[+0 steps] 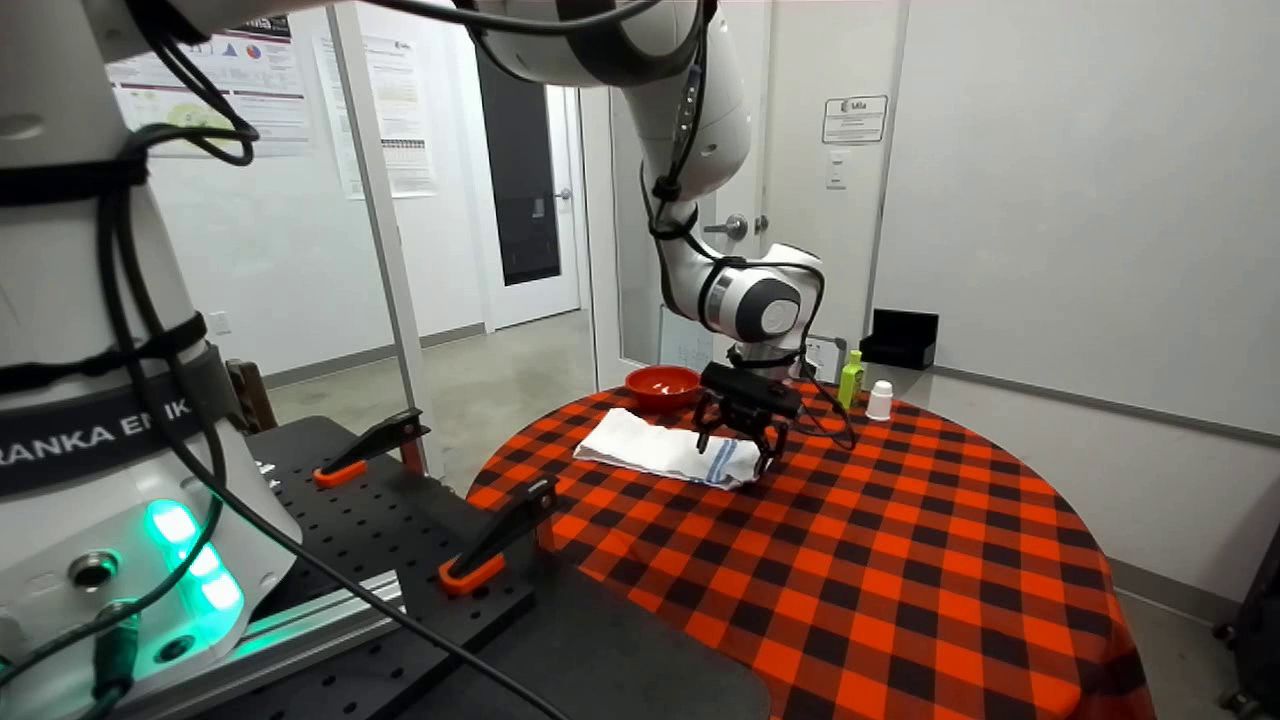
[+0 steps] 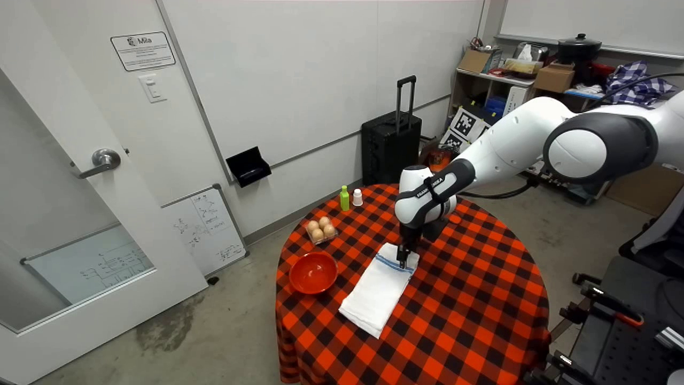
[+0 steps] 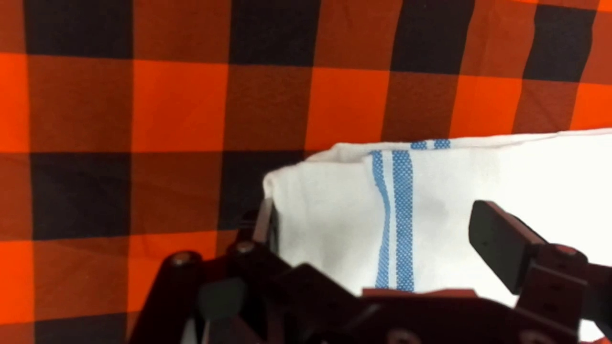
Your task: Fold the towel on the table
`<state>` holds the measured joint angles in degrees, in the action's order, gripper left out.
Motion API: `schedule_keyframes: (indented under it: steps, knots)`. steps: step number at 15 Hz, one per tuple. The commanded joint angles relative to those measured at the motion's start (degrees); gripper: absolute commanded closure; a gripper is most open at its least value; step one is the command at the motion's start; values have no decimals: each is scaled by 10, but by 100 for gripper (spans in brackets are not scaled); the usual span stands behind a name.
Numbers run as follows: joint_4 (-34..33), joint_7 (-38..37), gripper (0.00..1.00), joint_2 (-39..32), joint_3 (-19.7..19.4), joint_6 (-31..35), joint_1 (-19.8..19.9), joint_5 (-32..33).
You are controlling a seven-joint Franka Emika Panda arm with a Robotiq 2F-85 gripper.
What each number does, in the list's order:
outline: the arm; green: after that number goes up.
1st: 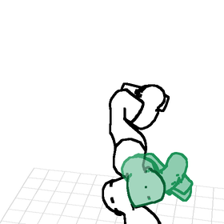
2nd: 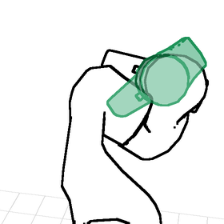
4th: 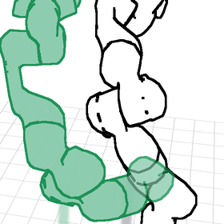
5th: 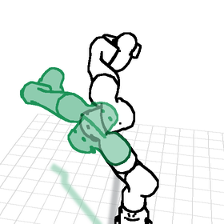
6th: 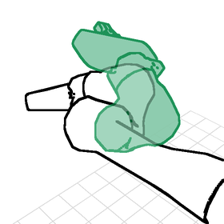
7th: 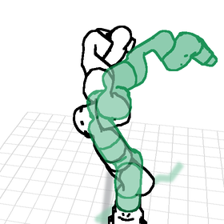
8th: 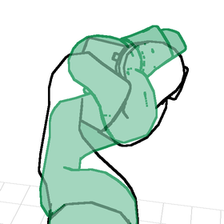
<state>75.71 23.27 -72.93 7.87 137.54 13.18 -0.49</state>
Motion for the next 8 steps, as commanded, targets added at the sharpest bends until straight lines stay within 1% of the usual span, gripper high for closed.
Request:
schedule_keyframes:
  steps: [1, 4, 8]
  knots:
    - [-8, -15, 0, 5, -3, -33, -3, -12]
    - [-8, -31, 0, 6, -7, -41, -7, -12]
    - [-7, -50, 0, 6, -11, -23, -9, -13]
